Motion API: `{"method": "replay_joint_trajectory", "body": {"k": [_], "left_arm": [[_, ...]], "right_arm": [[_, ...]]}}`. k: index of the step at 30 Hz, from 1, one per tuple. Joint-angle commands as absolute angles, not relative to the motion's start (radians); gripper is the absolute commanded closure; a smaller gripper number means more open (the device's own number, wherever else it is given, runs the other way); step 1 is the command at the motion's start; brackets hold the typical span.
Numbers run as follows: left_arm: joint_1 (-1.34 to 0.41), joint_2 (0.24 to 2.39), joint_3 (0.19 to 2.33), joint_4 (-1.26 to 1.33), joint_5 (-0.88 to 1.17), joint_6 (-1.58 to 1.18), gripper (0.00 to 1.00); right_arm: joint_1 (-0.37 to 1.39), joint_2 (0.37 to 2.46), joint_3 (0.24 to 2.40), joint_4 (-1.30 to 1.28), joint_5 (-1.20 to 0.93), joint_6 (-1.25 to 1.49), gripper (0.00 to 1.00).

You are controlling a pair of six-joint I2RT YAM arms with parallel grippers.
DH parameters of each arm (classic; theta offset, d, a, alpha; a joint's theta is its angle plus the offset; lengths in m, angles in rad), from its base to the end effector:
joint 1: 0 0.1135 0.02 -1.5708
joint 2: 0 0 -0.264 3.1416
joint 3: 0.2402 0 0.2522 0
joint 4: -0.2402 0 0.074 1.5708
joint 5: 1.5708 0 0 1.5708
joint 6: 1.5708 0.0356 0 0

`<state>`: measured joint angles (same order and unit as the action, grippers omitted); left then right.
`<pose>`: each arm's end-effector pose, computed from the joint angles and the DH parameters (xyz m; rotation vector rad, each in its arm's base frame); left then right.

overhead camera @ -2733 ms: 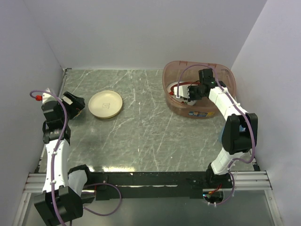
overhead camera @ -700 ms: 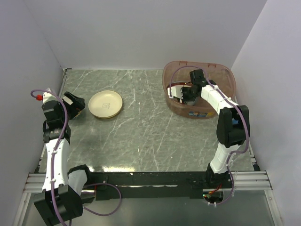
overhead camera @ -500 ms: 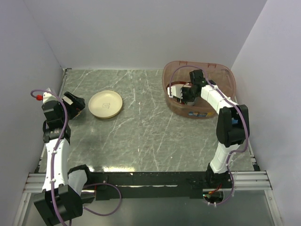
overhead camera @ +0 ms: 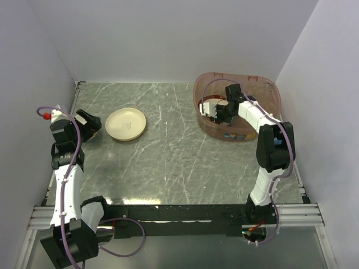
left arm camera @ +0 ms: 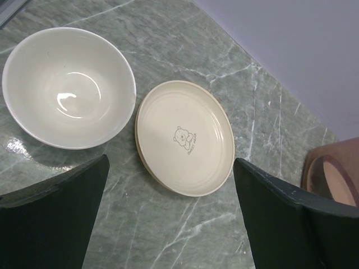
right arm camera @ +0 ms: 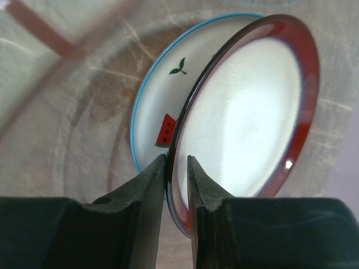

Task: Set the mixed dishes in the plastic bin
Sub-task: Place the plate in the plastic bin.

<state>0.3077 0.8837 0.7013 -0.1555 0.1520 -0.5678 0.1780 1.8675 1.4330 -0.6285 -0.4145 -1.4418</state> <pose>0.1992 0.0577 0.2960 -0.7181 1.7780 -0.3205 0.3877 0.0843 0.2241 -1.9004 1.6216 0.0409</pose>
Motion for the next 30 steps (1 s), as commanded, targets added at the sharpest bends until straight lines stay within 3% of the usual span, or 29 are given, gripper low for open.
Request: {"method": "replay_joint_trajectory", "body": {"k": [1,10,19,30], "left_arm": [[0.307,0.890,0.712,-0.135,0.140,-0.552,0.01],[0.307,0.893,0.713,-0.135,0.137,-0.552,0.01],[0.307,0.894,0.713,-0.137,0.133,-0.551,0.01],[0.307,0.890,0.712,-0.130,0.155,-0.549,0.01]], "right_arm": [[0.193,1.916,1.453,-0.635,-0.433,-1.453,0.72],[0.193,1.956,1.471,-0.653,-0.451,-1.430,0.73],[0.193,1.977,1.491,-0.672,-0.454,-1.414,0.61],[0.161,1.899,1.624,-0.722,-0.480,-1.306,0.54]]}}
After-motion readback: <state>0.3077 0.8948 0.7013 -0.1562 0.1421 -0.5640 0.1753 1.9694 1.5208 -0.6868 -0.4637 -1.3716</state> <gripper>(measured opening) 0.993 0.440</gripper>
